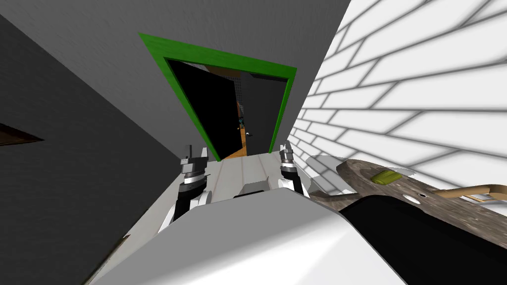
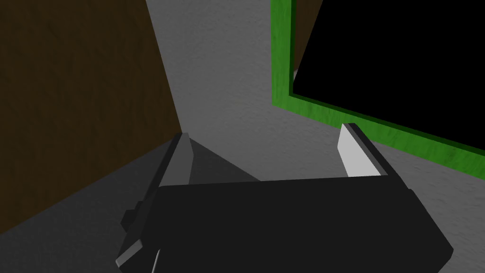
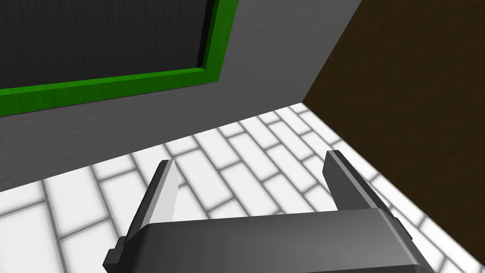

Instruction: Push the door open

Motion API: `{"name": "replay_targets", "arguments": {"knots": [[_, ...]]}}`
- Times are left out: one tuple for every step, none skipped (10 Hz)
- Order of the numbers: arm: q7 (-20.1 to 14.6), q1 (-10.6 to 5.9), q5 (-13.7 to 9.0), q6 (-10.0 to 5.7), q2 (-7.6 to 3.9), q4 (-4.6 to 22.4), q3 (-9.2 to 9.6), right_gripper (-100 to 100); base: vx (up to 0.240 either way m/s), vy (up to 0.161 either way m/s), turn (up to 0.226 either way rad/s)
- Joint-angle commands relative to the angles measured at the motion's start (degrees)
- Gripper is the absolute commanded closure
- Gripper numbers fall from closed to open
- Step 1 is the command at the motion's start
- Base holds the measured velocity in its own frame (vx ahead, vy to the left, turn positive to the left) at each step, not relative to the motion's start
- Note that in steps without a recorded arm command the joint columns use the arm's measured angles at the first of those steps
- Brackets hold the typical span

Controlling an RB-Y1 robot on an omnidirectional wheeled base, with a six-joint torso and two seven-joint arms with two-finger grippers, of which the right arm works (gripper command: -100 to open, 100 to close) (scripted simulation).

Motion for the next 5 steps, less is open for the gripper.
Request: {"name": "replay_targets", "arguments": {"knots": [[-0.38,-0.80,0.02,-0.42,-1.01,1.97,0.77,-100,0.090,0.014,-0.082],[-0.46,-0.96,0.02,-0.51,-1.19,2.38,0.94,-100,0.138,0.019,-0.061],[-0.62,-1.29,0.03,-0.68,-1.55,3.20,1.26,-100,0.115,0.014,-0.032],[-0.78,-1.63,0.03,-0.86,-1.91,4.03,1.58,-100,0.105,0.012,-0.044],[-0.99,-2.08,0.04,-1.10,-2.31,5.14,2.02,-100,0.115,0.012,-0.074]]}}
